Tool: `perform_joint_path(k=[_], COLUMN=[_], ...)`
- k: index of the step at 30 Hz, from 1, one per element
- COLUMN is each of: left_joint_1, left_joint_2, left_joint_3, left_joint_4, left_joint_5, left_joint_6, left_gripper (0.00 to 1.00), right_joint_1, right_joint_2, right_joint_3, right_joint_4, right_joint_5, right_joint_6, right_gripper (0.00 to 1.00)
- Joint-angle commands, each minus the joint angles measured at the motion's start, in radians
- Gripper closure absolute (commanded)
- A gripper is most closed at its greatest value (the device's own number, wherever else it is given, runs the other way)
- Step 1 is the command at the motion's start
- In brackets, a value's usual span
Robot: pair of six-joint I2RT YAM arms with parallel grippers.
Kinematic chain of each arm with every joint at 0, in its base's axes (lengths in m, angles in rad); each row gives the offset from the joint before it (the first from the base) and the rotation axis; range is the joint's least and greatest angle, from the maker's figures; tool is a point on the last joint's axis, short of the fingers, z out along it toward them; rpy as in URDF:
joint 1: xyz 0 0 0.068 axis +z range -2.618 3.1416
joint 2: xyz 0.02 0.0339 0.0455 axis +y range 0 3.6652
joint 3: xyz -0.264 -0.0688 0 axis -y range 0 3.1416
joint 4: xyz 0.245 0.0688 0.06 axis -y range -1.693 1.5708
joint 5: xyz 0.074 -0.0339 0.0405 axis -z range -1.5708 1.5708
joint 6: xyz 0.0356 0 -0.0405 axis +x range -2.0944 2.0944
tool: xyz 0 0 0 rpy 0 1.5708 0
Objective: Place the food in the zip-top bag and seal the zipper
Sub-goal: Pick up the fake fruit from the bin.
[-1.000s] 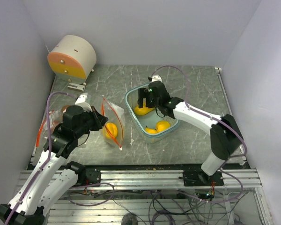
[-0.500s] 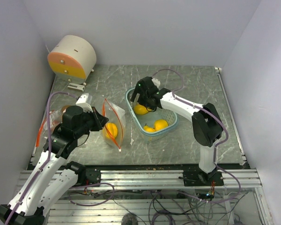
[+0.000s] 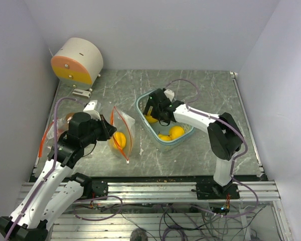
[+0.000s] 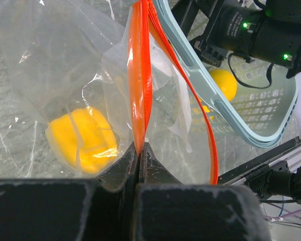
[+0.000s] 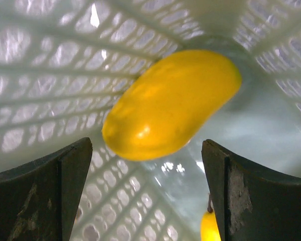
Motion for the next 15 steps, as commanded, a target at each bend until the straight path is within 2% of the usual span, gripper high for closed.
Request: perform_joint_path(k=[1, 7, 10, 15], left_joint_1=[-0.002, -0.002, -0.002, -0.002], left_joint_2=[0.002, -0.019, -0.03, -0.043], left_joint_3=[0.022, 0.011, 0.009, 0.021], left_joint_4=[0.026, 0.026, 0.023, -0.001], left_joint_5=[0.037, 0.03, 0.037, 0.037], left_joint_6=[0.005, -0.005, -0.009, -0.006], left_gripper=[0.93, 0.93, 0.93, 0.93], right_joint_1=[0.057, 0.061, 0.059, 0.052], right_joint_2=[-0.109, -0.205, -0.15, -0.005], right_joint_3=[-0.002, -0.033, 0.024, 0.14], right_joint_4=[-0.099, -0.18, -0.246, -0.272], right_joint_5=[0.063, 0.125, 0.21, 0.207], right_joint_6=[-0.129, -0.131, -0.157, -0.153], right_gripper=[0.1, 0.1, 0.09, 0.09])
